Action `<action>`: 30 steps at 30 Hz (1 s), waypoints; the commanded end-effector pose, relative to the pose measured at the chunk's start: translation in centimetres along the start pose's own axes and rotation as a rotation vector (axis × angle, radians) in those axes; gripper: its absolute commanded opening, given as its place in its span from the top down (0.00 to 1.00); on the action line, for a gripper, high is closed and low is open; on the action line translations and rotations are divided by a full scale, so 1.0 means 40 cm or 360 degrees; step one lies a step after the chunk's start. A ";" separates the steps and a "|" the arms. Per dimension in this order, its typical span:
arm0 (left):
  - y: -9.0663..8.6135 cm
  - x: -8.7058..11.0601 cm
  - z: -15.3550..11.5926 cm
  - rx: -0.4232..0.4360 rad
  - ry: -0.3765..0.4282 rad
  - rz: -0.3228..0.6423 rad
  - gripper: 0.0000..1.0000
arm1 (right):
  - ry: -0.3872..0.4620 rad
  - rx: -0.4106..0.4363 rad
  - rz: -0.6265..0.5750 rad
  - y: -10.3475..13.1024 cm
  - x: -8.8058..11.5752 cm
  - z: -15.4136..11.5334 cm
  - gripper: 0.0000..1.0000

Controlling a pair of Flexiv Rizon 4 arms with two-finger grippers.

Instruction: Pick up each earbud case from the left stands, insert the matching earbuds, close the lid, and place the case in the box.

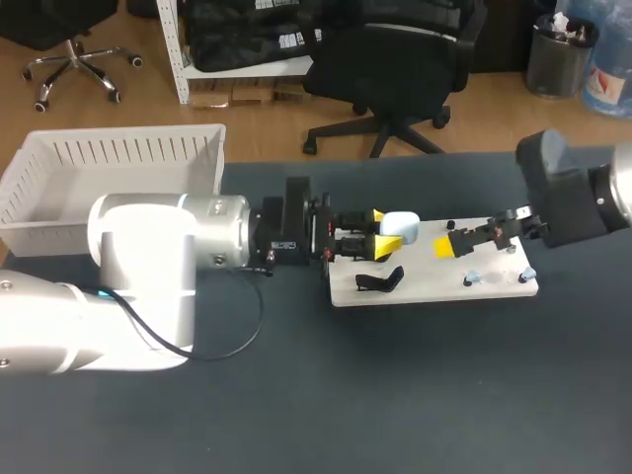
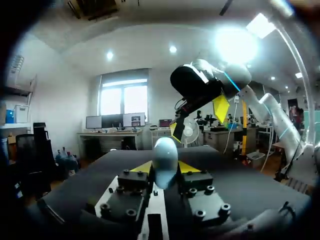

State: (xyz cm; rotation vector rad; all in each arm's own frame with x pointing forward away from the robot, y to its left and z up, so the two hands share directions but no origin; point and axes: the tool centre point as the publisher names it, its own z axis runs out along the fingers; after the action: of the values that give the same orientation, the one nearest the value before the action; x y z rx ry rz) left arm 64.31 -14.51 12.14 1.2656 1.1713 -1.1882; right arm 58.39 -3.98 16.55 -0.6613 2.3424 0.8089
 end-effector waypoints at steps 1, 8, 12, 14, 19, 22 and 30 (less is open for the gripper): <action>-0.005 0.000 -0.002 -0.0013 0.0002 -0.0001 1.00 | 0.0004 0.0002 -0.0001 0.005 -0.012 0.030 0.00; -0.005 0.000 -0.002 -0.0016 0.0001 -0.0001 1.00 | 0.0039 0.0012 0.0015 0.005 -0.017 0.064 0.00; -0.005 0.000 -0.002 -0.0016 0.0001 -0.0001 1.00 | 0.0056 0.0005 0.0026 0.001 -0.021 0.084 0.00; -0.005 0.000 -0.002 -0.0016 0.0001 -0.0001 1.00 | 0.0059 0.0004 0.0033 -0.003 -0.024 0.094 0.00; -0.005 0.000 -0.002 -0.0016 0.0001 -0.0001 1.00 | 0.0064 0.0000 0.0053 -0.013 -0.031 0.112 0.00; -0.005 0.000 -0.002 -0.0016 0.0001 -0.0001 1.00 | 0.0057 -0.0006 0.0072 -0.019 -0.036 0.124 0.00; -0.005 0.000 -0.002 -0.0016 0.0001 -0.0001 1.00 | 0.0060 -0.0003 0.0076 -0.024 -0.045 0.138 0.00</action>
State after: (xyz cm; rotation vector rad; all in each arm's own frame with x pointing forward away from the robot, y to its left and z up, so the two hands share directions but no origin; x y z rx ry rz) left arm 64.29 -14.40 12.14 1.2640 1.1763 -1.1874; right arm 61.79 -0.62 13.88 -0.6256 2.3991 0.8196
